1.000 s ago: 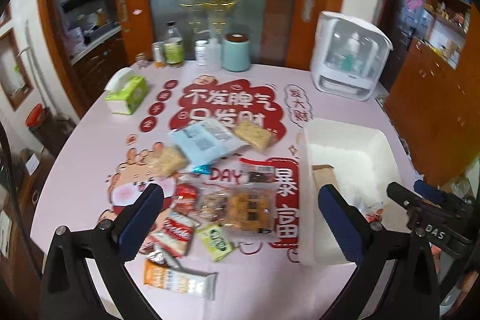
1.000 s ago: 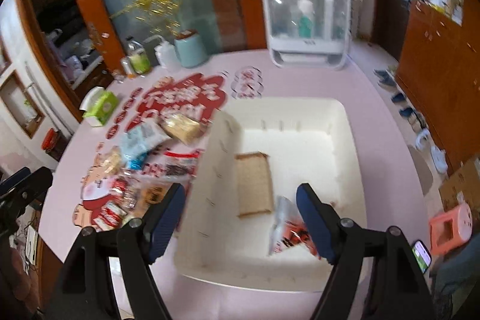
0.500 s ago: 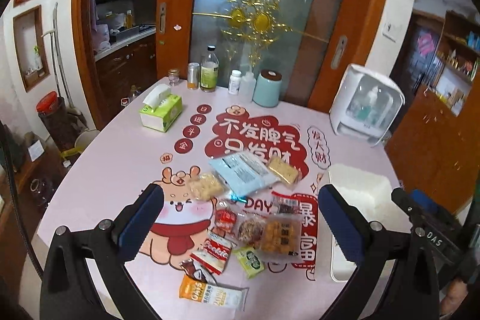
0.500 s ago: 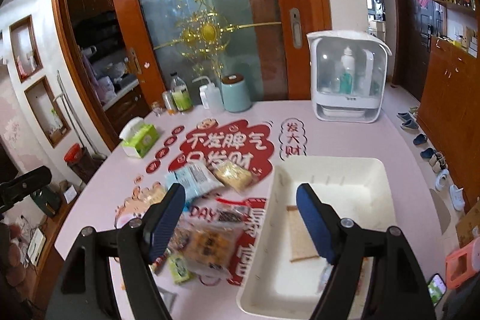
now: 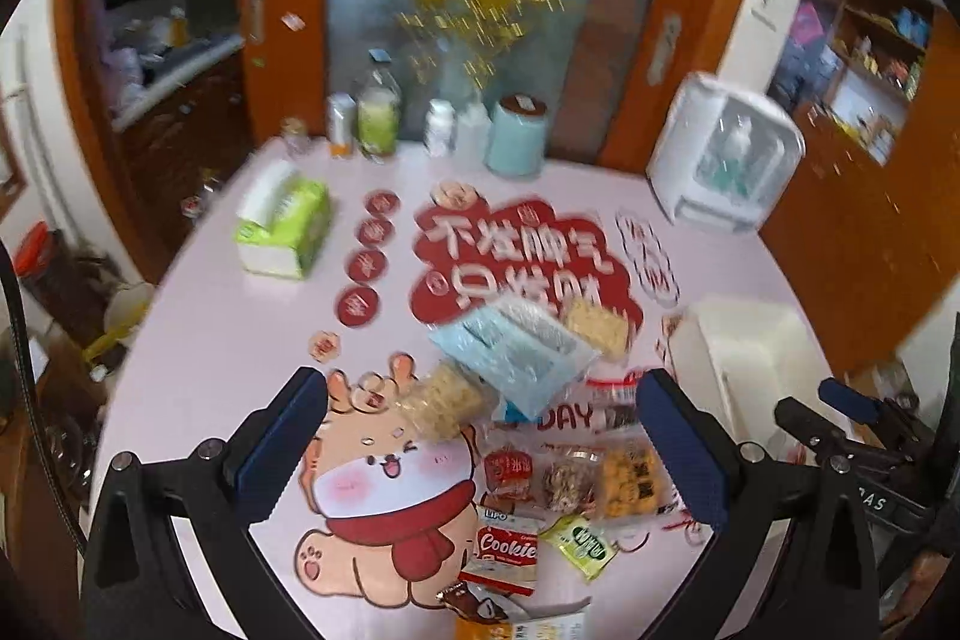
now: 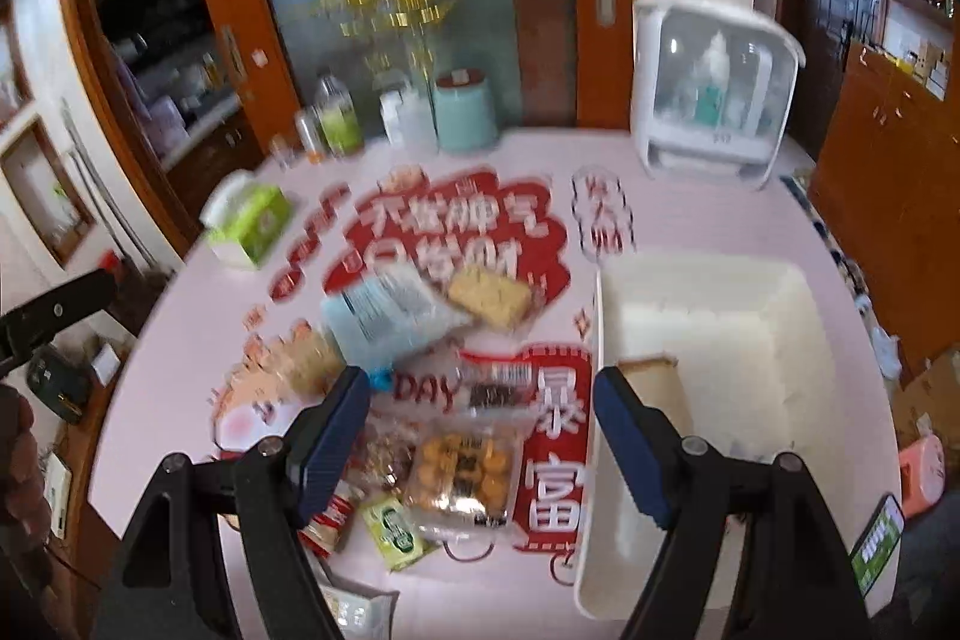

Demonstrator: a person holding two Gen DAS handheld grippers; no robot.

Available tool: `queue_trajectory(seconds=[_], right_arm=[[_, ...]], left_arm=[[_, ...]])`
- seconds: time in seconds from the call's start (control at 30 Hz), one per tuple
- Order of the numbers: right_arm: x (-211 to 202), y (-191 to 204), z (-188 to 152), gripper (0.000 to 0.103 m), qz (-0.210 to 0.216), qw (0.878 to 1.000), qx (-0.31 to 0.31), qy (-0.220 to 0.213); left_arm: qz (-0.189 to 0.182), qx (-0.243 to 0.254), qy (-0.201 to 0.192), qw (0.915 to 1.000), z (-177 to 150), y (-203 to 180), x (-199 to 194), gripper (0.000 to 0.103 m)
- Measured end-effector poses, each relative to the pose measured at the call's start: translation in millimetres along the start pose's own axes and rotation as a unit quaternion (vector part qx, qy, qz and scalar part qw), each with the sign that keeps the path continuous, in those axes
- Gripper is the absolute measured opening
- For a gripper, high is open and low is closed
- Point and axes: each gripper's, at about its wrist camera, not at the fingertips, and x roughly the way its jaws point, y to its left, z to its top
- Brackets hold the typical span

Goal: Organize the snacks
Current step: 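Grasp red-wrapped bread with left tool while right tool grasps golden cake pack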

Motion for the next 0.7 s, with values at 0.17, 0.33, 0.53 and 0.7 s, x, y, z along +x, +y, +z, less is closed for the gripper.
queue_trajectory(seconds=[0.17, 0.33, 0.53, 0.7], right_arm=[[50, 17, -21, 0.077, -0.032, 0.998, -0.008, 0.058], [91, 28, -36, 0.077, -0.041, 0.993, -0.011, 0.109], [136, 36, -51, 0.077, -0.063, 0.982, -0.027, 0.174], [158, 31, -61, 0.077, -0.072, 0.976, -0.027, 0.204]], left_arm=[[-0.029, 0.028, 0.07, 0.9967, -18, 2, 73, 0.102], [-0.051, 0.036, 0.137, 0.9886, -43, 5, 134, 0.094], [-0.074, 0.024, 0.207, 0.9751, -71, 5, 187, 0.083], [-0.072, 0.019, 0.234, 0.9693, -84, 1, 212, 0.082]])
